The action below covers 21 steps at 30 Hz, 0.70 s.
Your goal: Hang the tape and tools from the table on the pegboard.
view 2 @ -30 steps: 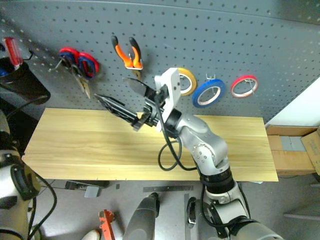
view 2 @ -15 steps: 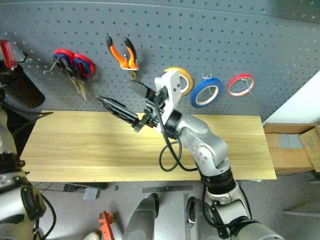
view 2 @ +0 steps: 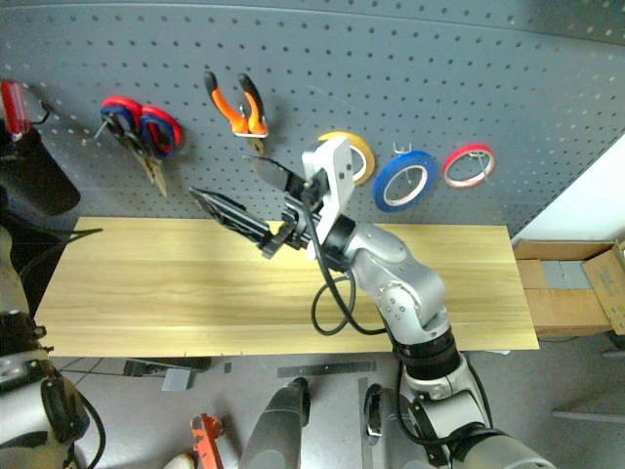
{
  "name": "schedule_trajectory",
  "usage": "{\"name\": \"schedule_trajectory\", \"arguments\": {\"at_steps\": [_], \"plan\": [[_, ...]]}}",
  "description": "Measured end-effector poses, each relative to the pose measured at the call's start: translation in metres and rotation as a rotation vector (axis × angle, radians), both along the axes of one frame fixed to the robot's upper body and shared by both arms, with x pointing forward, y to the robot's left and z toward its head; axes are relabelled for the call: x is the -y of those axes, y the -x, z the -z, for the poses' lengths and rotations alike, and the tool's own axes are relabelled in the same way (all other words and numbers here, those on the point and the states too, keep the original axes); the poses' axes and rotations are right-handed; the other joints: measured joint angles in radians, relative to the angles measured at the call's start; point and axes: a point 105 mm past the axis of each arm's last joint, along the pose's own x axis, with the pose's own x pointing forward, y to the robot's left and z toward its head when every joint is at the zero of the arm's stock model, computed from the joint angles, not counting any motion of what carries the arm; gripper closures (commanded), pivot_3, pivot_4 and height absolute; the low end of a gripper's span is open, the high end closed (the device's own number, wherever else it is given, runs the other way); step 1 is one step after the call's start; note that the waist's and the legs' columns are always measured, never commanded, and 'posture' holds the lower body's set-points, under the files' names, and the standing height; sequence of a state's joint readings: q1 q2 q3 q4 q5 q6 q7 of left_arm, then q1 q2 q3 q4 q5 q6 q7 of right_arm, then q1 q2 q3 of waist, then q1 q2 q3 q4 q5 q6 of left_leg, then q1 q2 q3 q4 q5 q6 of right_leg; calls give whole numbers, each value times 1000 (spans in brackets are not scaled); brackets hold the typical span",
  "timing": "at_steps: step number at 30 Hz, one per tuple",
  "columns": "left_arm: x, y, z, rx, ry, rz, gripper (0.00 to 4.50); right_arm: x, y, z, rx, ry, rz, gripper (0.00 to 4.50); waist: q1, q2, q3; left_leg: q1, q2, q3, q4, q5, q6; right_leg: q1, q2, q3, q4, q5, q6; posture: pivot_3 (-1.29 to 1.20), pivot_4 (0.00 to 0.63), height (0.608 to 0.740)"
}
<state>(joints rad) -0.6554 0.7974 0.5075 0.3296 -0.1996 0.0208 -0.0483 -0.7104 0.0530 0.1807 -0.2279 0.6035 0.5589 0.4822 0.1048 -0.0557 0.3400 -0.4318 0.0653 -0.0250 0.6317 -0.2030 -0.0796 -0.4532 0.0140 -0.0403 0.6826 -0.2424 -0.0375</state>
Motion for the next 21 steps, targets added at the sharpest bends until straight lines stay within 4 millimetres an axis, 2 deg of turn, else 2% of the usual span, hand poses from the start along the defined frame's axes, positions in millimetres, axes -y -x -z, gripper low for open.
{"name": "schedule_trajectory", "arguments": {"at_steps": [6,16,21], "plan": [[-4,-2,6,-18,14,-7,3582,0,0,0,0,1,2,0,-1,0,0,0,0,0,0,0,0,0,0,0,0,0,0,245,326,740],[-3,-2,1,1,15,-5,78,0,0,0,1,1,2,0,0,0,0,0,0,0,0,0,0,0,0,0,0,0,0,250,321,740],[-3,-2,0,4,14,-5,30,1,-1,0,3,3,4,0,1,0,0,0,0,0,0,0,0,0,0,0,0,0,0,266,321,740]]}}
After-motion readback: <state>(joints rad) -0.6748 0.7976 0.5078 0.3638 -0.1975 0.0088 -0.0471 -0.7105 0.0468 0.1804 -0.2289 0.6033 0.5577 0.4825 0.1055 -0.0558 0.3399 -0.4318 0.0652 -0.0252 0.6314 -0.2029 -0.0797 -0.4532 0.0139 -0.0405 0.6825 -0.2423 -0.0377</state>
